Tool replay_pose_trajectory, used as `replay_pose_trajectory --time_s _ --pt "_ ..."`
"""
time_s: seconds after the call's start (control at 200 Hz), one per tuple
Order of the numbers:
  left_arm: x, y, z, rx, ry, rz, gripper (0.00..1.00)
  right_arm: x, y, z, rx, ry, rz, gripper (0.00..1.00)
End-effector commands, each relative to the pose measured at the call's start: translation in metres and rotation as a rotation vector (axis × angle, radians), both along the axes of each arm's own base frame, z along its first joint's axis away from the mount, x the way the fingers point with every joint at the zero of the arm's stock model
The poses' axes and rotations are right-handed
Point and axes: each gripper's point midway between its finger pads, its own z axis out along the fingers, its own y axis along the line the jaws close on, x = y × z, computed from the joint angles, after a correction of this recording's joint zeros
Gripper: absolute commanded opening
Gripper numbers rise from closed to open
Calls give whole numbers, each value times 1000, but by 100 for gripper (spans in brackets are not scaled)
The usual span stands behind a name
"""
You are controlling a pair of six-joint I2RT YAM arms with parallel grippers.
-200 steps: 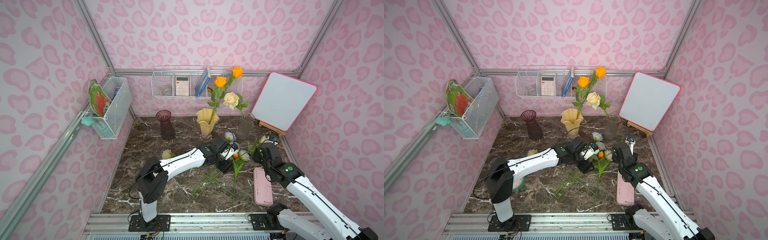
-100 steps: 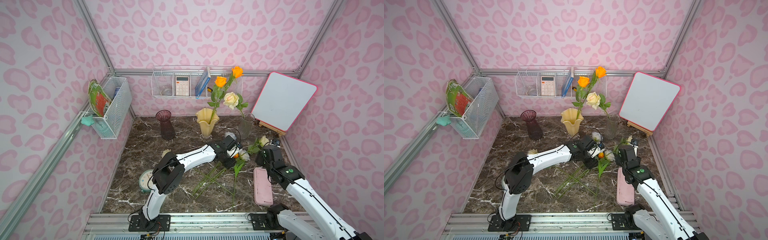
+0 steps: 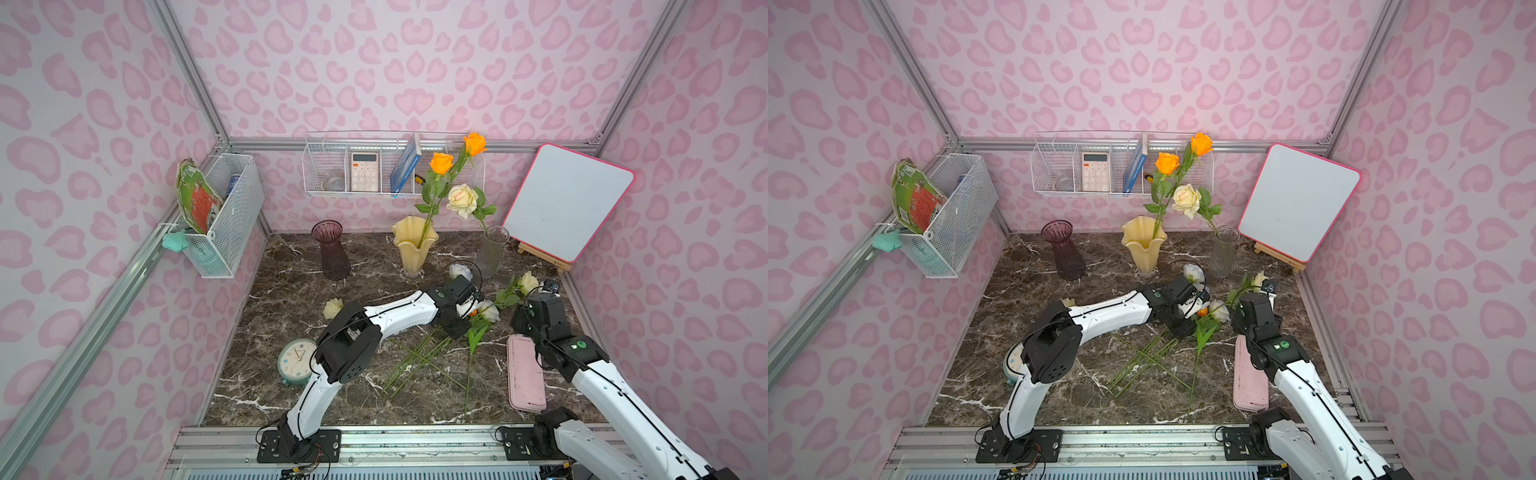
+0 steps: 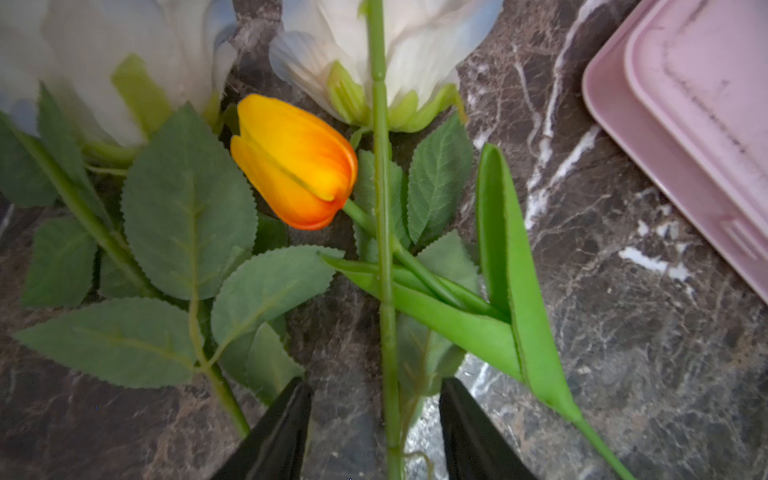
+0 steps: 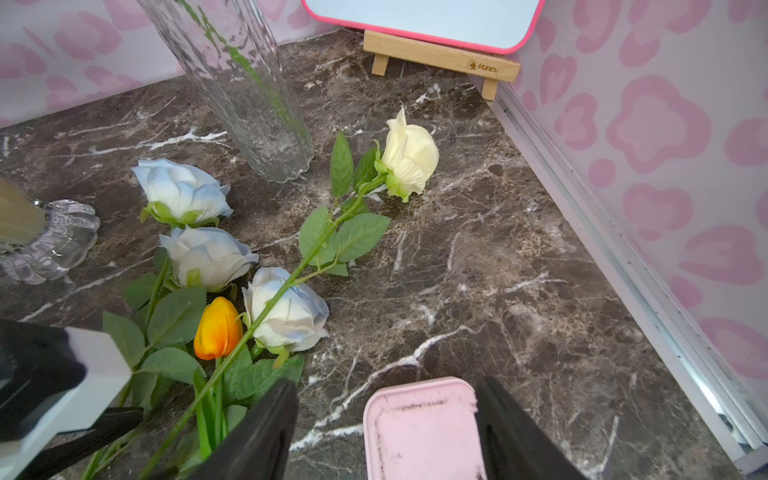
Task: Arrange the flowers in different vases according to their colors
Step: Pick up the flower at the center of the board.
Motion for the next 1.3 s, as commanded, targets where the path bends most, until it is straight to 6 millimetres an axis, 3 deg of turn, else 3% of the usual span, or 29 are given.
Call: replay_pose_trajectory --time_s 0.0,0.235,0.601,0.872,0.972,1.137,1.297 --pt "3 0 0 7 -11 -4 55 4 5 1 24 -17 19 71" --pt "17 2 1 23 -53 52 50 7 9 -1 34 -19 37 71" --pt "17 -7 -6 21 -29 35 38 5 9 -2 36 -29 46 71" --pt "13 -8 4 -10 -8 46 14 7 14 -4 50 -19 65 71" --pt "13 -5 32 -52 -37 69 12 7 15 0 51 -27 74 71" --pt "9 8 107 -175 -136 114 8 10 13 13 87 -52 91 73" --pt "9 37 180 -280 -268 203 4 13 9 29 125 -78 115 74"
